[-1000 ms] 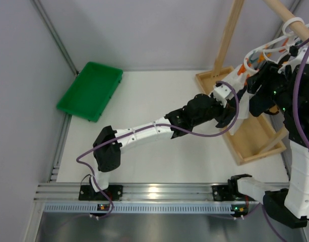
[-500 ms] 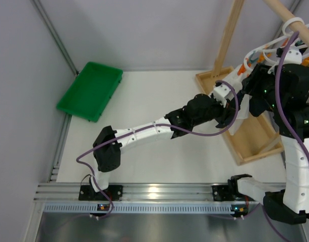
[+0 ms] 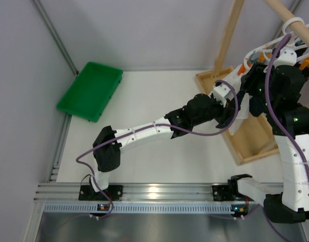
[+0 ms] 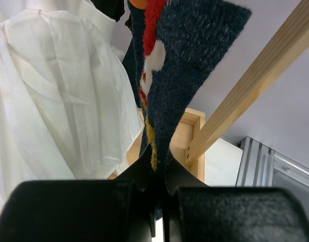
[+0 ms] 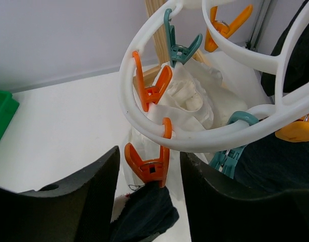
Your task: Remove the socks clipped to the hanger
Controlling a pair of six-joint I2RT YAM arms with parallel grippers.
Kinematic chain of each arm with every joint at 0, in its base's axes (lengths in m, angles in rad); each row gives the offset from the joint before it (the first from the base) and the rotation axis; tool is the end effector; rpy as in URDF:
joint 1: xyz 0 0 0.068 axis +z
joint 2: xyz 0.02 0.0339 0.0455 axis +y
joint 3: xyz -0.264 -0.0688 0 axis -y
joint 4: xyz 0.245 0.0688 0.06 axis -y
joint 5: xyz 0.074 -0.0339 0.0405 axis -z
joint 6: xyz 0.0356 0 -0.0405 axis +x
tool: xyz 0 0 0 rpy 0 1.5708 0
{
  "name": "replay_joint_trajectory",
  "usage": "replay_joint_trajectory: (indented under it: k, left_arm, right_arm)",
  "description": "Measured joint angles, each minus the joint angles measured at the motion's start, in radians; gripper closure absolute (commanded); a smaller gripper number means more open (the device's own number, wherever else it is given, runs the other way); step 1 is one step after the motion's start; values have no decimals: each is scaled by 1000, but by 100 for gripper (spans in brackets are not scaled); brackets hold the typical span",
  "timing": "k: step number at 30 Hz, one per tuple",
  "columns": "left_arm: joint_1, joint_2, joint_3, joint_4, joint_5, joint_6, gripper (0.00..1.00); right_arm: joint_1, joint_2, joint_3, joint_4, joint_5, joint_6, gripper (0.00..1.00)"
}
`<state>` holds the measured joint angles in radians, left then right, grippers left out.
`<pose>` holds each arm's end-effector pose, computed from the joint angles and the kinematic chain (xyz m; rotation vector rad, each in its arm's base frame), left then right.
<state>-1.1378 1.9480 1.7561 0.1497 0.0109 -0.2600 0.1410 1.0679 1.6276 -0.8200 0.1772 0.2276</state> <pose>0.2005 -0.4347 0.3665 0.7413 1.5579 -1.0713 0.1730 0.0182 0.4977 0.2033 1.8167 0.0976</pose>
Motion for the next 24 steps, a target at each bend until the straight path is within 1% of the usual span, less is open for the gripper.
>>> replay_joint_trajectory:
  k: [2, 3, 9, 12, 13, 15, 16, 22, 24]
  left_arm:
    - [0, 0, 0, 0, 0, 0, 100]
    - [0, 0, 0, 0, 0, 0, 100]
    - [0, 0, 0, 0, 0, -1, 100]
    - [0, 0, 0, 0, 0, -1, 100]
    - [0, 0, 0, 0, 0, -1, 100]
    - [0, 0, 0, 0, 0, -1, 100]
    - [0, 0, 0, 0, 0, 0, 100]
    - [0, -2, -12, -5, -10, -1, 100]
    - [2, -2, -12, -33, -27, -3, 100]
  right_arm:
    - [0, -8, -18, 19, 6, -1, 58]
    - [0, -12, -25, 25, 10, -1, 59]
    - [0, -14, -31, 48, 32, -1, 58]
    - [0, -14, -31, 56, 39, -1, 61]
    - [0, -14, -31, 58, 40, -1, 74]
    - [0, -13, -31, 59, 44, -9, 95]
    - [0, -11, -30, 64, 48, -10, 100]
    - [0, 7, -28, 73, 65, 0, 100]
    - [0, 11, -27, 72, 70, 1, 100]
